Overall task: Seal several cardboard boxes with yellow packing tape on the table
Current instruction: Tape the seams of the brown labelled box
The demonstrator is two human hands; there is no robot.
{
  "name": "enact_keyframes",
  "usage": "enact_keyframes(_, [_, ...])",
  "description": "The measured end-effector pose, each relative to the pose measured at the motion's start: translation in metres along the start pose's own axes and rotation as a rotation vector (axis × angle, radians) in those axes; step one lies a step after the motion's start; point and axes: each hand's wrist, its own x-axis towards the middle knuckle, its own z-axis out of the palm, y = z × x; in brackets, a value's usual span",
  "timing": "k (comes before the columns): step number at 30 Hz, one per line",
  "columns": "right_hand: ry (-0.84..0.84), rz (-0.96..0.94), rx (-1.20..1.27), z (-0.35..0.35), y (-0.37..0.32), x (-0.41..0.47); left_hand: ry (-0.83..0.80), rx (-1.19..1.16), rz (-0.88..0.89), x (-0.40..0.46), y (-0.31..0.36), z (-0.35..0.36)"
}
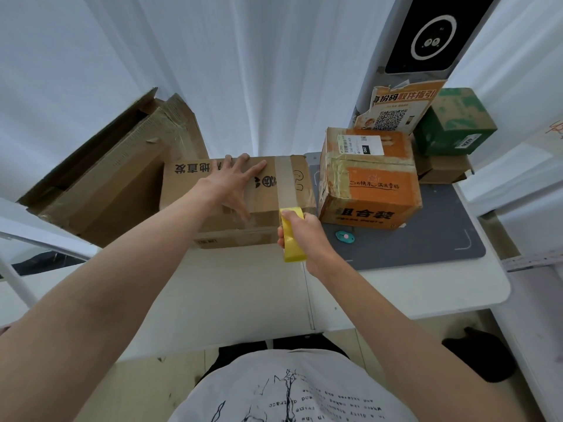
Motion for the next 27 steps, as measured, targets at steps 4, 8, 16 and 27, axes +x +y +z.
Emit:
enact_keyframes(4, [0.006, 0.008, -0.041, 0.002, 0.006, 0.003, 0.003, 0.0, 0.001, 0.001, -0.001, 0.001])
enact_keyframes(8, [0.006, 0.013, -0.061, 0.0, 0.012, 0.007, 0.012, -0.003, 0.006, 0.001, -0.002, 0.003])
enact_keyframes(16, [-0.021, 0.038, -0.083, -0.001, 0.018, 0.015, 0.013, -0.014, 0.006, 0.004, -0.005, 0.005])
enact_keyframes(27, [-0.132, 0.086, -0.149, -0.005, 0.022, 0.027, -0.004, -0.199, 0.034, 0.015, 0.004, -0.015])
